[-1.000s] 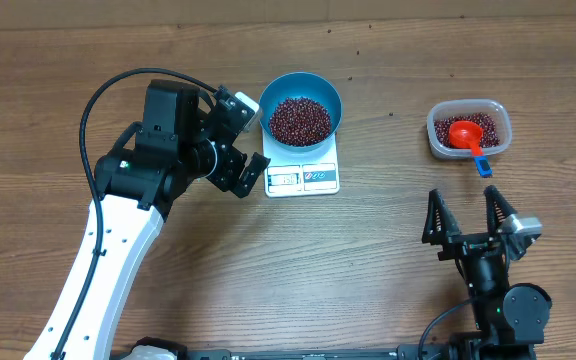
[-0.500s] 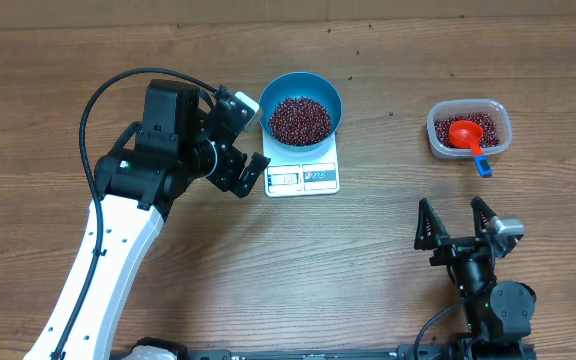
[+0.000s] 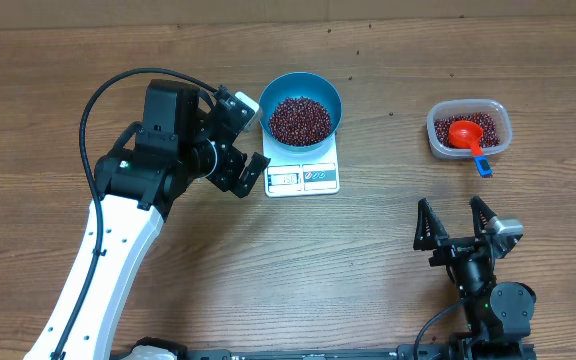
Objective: Scoop item into bowl and weigh 150g on scale
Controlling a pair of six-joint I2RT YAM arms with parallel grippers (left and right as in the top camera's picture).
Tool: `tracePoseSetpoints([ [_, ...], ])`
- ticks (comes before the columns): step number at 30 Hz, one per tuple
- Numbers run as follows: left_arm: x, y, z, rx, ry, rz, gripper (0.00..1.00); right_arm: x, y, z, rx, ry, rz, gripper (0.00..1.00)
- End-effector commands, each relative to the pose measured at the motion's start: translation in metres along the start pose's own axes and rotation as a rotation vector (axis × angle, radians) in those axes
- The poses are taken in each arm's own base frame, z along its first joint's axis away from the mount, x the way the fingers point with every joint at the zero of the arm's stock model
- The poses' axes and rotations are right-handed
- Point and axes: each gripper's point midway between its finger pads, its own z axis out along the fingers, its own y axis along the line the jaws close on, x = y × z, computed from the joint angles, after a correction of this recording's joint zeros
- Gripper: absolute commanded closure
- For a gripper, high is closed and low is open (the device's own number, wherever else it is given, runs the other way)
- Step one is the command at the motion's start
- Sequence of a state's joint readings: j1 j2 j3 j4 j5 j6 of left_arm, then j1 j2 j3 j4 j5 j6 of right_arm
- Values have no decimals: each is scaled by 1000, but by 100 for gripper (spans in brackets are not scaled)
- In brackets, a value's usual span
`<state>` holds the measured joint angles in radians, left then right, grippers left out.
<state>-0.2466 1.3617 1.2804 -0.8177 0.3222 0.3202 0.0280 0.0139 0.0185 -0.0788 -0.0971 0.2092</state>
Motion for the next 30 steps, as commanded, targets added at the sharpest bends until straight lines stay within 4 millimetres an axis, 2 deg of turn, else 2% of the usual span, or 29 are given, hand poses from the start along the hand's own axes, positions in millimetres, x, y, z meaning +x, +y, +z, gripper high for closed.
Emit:
tracePoseSetpoints([
  [1, 1, 1, 2, 6, 2, -11, 0, 2, 1, 0, -10, -3, 2, 0],
  [19, 0, 0, 0, 4, -3, -9, 0, 2, 1, 0, -10, -3, 2, 0],
  [30, -3, -3, -52, -101, -129, 29, 0, 2, 1, 0, -10, -3, 2, 0],
])
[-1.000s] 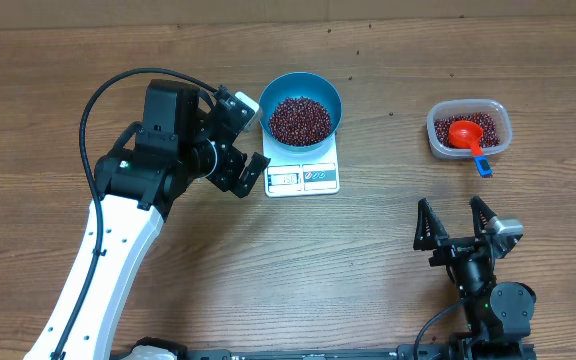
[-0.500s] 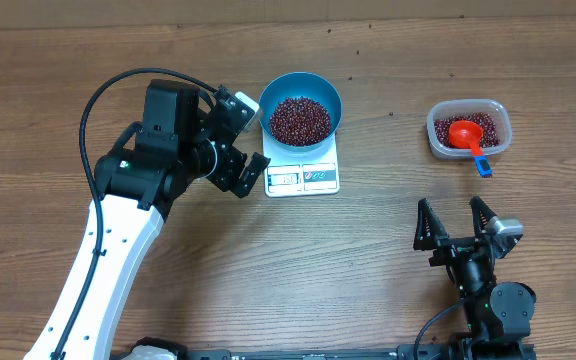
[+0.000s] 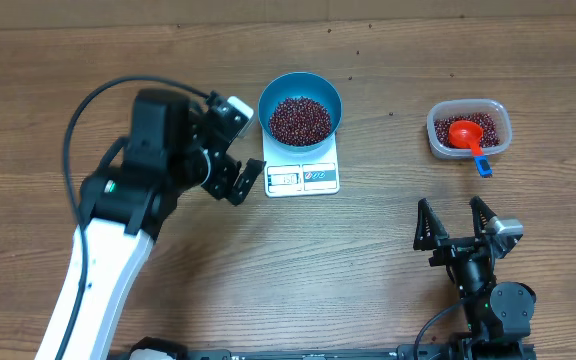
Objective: Scoop item into bowl and weigh 150g on scale
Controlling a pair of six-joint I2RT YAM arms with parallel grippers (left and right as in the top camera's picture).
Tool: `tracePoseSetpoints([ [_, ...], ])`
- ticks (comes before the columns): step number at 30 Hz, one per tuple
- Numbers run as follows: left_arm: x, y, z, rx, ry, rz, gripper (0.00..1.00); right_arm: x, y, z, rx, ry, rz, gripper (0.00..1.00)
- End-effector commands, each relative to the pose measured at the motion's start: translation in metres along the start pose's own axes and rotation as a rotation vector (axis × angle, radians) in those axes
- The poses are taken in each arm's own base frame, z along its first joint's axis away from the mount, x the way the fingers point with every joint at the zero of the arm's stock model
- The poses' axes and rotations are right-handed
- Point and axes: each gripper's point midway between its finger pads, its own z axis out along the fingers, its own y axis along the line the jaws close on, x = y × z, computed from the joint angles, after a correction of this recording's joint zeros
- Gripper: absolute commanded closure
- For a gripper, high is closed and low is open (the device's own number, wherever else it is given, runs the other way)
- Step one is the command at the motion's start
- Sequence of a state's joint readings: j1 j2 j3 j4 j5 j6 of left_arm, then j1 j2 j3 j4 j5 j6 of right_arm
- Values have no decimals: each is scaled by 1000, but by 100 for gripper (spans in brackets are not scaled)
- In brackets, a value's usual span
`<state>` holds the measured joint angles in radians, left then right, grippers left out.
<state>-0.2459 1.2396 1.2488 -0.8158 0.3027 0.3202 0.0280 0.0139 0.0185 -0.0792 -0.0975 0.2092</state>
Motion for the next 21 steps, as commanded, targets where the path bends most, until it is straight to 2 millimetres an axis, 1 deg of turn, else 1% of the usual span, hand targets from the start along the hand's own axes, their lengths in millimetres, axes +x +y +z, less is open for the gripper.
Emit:
tracePoseSetpoints([
  [1, 2, 5, -24, -71, -78, 4, 1, 2, 1, 0, -9, -3, 1, 0],
  [5, 10, 12, -38, -130, -184, -15, 0, 2, 1, 0, -9, -3, 1, 0],
  [7, 18, 15, -43, -166, -240, -36, 0, 2, 1, 0, -9, -3, 1, 0],
  [13, 39, 16, -59, -258, -390, -14, 1, 2, 1, 0, -9, -3, 1, 0],
  [16, 51, 16, -64, -302, -460, 4, 1, 2, 1, 0, -9, -3, 1, 0],
  [21, 69, 15, -63, -360, -560, 35, 1, 2, 1, 0, -9, -3, 1, 0],
])
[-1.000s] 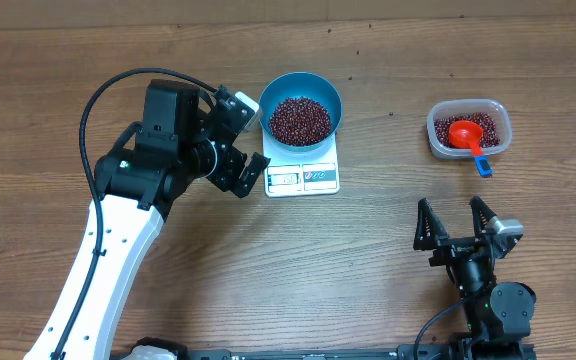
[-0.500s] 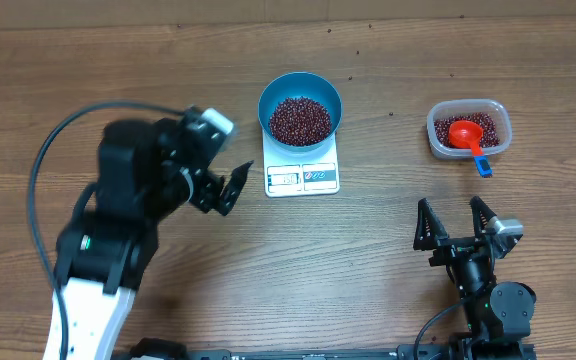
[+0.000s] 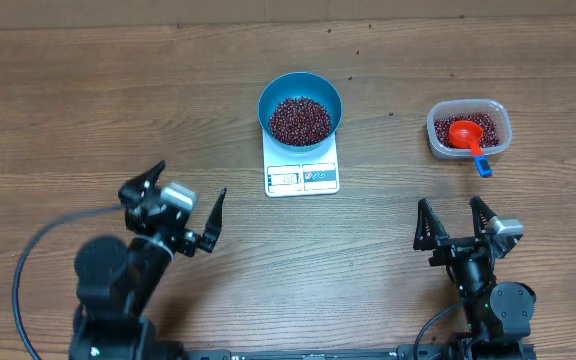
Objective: Scoop item into bowl and weigh 150g on scale
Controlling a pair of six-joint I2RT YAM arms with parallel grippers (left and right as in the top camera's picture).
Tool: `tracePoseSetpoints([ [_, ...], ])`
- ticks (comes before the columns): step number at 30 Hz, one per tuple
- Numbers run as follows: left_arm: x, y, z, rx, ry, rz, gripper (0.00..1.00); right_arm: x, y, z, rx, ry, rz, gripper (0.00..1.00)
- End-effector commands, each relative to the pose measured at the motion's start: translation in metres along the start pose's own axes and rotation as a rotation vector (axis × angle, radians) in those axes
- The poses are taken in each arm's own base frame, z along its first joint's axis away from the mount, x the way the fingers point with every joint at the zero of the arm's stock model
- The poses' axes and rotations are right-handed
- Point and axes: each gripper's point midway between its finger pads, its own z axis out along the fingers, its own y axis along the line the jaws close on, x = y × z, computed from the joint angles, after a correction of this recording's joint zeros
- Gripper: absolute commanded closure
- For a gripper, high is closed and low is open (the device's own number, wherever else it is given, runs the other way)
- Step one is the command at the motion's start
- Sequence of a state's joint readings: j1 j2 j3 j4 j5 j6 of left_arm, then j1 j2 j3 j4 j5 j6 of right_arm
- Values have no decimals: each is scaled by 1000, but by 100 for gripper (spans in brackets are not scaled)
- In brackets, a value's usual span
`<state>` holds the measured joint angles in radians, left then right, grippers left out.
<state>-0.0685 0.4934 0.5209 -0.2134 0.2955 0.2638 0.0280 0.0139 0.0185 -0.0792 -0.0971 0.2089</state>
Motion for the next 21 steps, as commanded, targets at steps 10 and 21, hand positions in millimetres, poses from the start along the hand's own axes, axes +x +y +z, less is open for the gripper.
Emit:
tracePoseSetpoints([
  [10, 59, 0, -9, -121, -105, 23, 1, 2, 2, 0, -10, -3, 1, 0],
  [21, 98, 4, -11, -209, -111, 24, 0, 2, 1, 0, -9, -3, 2, 0],
])
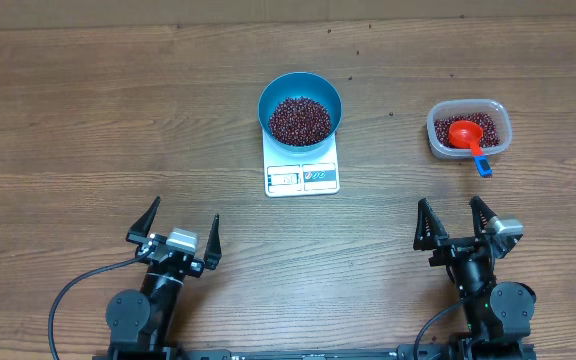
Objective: Scoop item into bowl and weigh 150g on scale
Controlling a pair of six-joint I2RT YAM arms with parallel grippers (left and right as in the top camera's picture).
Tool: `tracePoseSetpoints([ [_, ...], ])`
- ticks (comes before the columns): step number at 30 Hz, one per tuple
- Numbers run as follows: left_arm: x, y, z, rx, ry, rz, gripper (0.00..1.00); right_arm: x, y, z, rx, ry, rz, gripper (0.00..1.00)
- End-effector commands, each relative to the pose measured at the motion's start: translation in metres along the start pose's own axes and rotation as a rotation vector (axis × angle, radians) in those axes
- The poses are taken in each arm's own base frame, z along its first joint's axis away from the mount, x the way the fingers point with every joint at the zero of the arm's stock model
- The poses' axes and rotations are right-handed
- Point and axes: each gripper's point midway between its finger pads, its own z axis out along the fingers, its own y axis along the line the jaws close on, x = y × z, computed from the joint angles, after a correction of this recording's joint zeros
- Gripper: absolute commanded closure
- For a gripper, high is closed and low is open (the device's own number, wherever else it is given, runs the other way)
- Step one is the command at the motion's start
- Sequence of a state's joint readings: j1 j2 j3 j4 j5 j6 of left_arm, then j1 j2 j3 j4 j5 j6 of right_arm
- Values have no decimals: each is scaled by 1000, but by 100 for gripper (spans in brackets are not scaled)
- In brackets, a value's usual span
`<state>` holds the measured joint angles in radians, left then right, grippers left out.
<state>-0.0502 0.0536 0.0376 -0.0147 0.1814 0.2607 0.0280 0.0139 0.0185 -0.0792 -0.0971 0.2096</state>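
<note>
A blue bowl (300, 107) heaped with dark red beans stands on a small white scale (302, 170) at the table's upper middle. To the right, a clear tub (469, 128) of the same beans holds a red scoop (464, 135) with a blue handle end poking over its front rim. My left gripper (178, 227) is open near the front left edge, far below the scale. My right gripper (455, 221) is open at the front right, below the tub. Neither holds anything.
The wooden table (118, 90) stretches around the scale and tub. A black cable (73, 290) loops beside the left arm's base at the front edge.
My left arm has drawn further back toward the front edge and its open gripper now sits level with the right one. The right arm, bowl, scale, tub and scoop are unchanged.
My left gripper was open right beside the bowl and scale. Then it was a little lower left of the scale, then well back toward the front left. Now it rests open at the front edge. The right arm stayed still throughout.
</note>
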Motion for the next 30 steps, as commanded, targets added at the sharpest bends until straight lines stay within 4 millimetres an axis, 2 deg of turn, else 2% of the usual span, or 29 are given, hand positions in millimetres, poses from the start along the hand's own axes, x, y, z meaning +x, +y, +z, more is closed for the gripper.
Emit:
tracePoseSetpoints([
  [1, 14, 4, -1, -37, 22, -9, 0, 2, 2, 0, -10, -3, 1, 0],
  [3, 19, 2, -1, -31, 43, -14, 0, 2, 2, 0, -10, -3, 1, 0],
  [30, 19, 2, -1, -30, 43, -20, 0, 2, 2, 0, -10, -3, 1, 0],
])
